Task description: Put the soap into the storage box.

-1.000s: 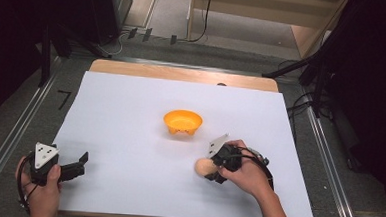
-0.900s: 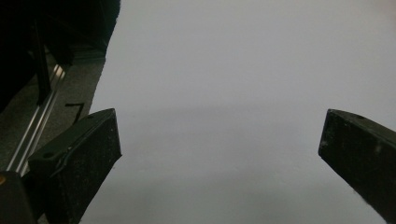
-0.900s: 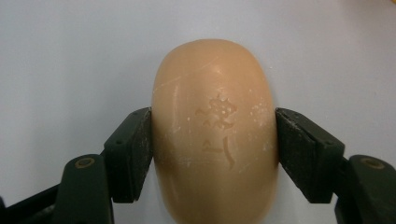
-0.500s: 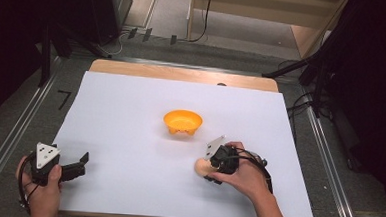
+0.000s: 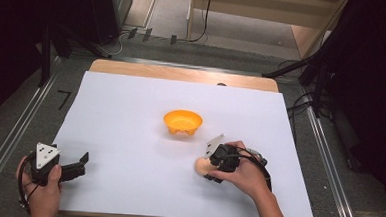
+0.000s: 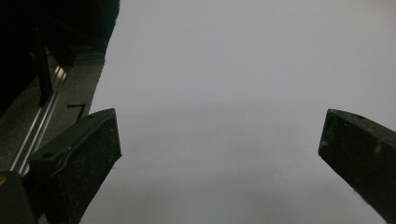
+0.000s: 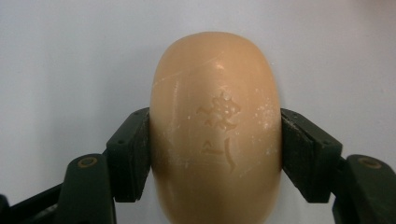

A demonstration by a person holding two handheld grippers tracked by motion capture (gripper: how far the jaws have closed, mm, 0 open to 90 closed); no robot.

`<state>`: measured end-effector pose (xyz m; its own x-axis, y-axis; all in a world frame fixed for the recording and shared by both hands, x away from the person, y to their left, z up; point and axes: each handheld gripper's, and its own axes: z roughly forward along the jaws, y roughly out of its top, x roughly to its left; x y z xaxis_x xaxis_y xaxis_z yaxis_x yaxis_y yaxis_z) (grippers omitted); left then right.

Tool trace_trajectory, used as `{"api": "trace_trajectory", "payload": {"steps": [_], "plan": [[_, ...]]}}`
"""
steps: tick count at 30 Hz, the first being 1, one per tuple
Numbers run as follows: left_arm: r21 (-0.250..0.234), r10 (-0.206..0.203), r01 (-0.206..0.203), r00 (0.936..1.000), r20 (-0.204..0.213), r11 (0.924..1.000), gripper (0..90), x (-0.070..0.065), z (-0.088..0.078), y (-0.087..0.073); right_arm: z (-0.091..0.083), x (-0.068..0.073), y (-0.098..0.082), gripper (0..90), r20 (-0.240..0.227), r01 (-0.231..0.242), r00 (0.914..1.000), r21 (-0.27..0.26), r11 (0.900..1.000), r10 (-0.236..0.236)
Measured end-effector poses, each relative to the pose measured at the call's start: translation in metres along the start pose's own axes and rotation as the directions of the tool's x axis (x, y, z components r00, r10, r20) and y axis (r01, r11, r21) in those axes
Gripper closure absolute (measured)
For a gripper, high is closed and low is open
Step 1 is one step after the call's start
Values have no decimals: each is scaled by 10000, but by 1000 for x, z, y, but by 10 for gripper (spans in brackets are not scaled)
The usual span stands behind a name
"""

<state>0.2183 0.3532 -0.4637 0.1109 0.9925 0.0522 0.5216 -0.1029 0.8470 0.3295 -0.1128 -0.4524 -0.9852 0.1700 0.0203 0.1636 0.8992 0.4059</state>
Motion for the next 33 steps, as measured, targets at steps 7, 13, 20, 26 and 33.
{"api": "trace_trajectory", "payload": {"steps": [7, 13, 20, 26, 33], "plan": [[-47, 8, -8, 10000, -14, 10000, 0, 0, 0, 0, -10, -2, 1, 327, 23, 99, 9999, -166, 9998, -99], [-32, -1, 1, 10000, -21, 10000, 0, 0, -1, 0, -24, -7, 8, 327, 247, 240, 9994, -254, 9994, -234], [-66, -30, 30, 10000, 10, 10000, 0, 0, 0, 0, -37, -12, 20, 327, 342, 381, 9987, -368, 9986, -368], [-83, -49, 50, 10000, 15, 10000, 0, 1, 0, 0, -47, -17, 31, 327, 361, 792, 9963, -316, 9964, -780], [-102, -39, 40, 10000, 32, 9999, 0, 1, -1, 0, -54, -21, 45, 326, 260, 965, 9950, -207, 9951, -959]]}}
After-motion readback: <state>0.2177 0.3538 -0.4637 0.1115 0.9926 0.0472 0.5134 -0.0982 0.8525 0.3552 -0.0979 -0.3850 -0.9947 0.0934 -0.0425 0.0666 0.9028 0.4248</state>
